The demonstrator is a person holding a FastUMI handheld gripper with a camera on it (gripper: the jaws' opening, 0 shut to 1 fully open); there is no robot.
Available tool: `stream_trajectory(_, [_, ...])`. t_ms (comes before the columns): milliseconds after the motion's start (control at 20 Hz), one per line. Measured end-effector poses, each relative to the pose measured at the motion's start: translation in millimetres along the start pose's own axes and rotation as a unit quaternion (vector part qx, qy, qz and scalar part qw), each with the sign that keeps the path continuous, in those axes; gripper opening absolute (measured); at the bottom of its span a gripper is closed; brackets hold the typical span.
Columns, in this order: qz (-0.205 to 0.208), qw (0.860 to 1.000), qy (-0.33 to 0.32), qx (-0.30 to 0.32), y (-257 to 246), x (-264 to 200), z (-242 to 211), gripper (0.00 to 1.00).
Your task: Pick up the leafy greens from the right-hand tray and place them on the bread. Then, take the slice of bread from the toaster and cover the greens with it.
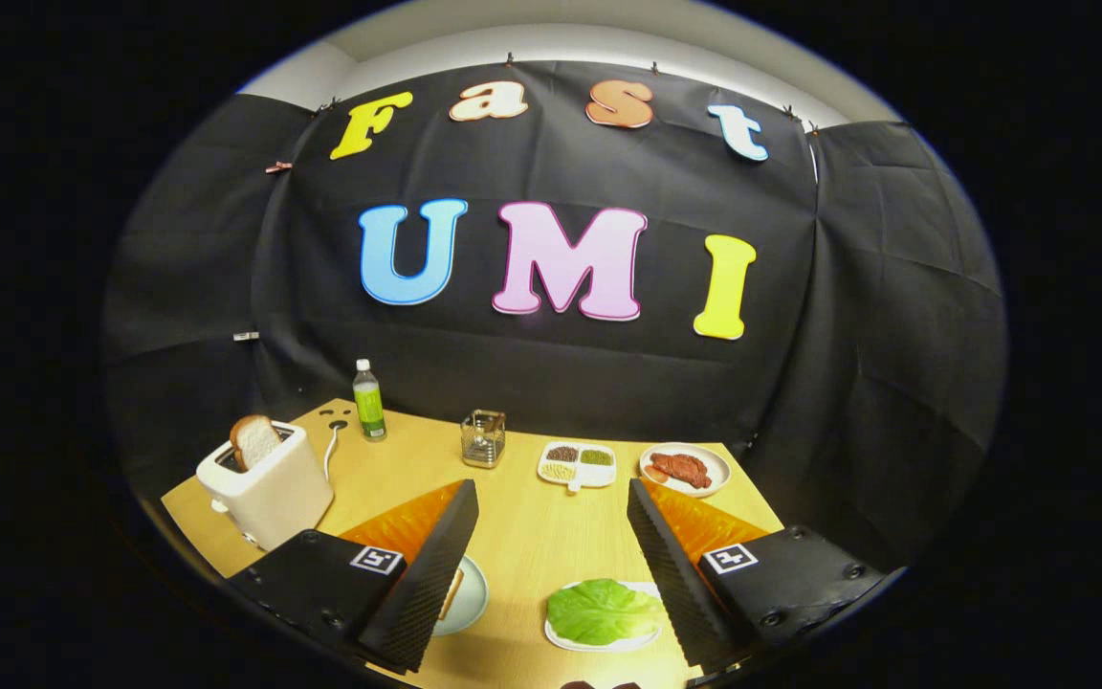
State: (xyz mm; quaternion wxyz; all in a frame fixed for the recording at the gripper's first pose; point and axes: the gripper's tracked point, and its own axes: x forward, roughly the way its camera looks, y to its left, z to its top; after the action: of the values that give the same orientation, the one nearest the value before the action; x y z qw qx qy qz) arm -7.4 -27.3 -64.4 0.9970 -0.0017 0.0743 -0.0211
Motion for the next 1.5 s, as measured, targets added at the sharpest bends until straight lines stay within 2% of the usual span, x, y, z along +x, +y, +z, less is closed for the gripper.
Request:
stream_trajectory(400, [0.045,0.992,0.115,0.008,-35,33,-96,0.98])
stream_trajectory(900, [0.081,0.965,0.249,0.003,-65,68,-219,0.98])
stream_trajectory(1250, [0.096,0.956,0.276,-0.012,-64,76,-255,0.98])
stream_trajectory(1500, [0.106,0.954,0.28,-0.014,-60,77,-261,0.93])
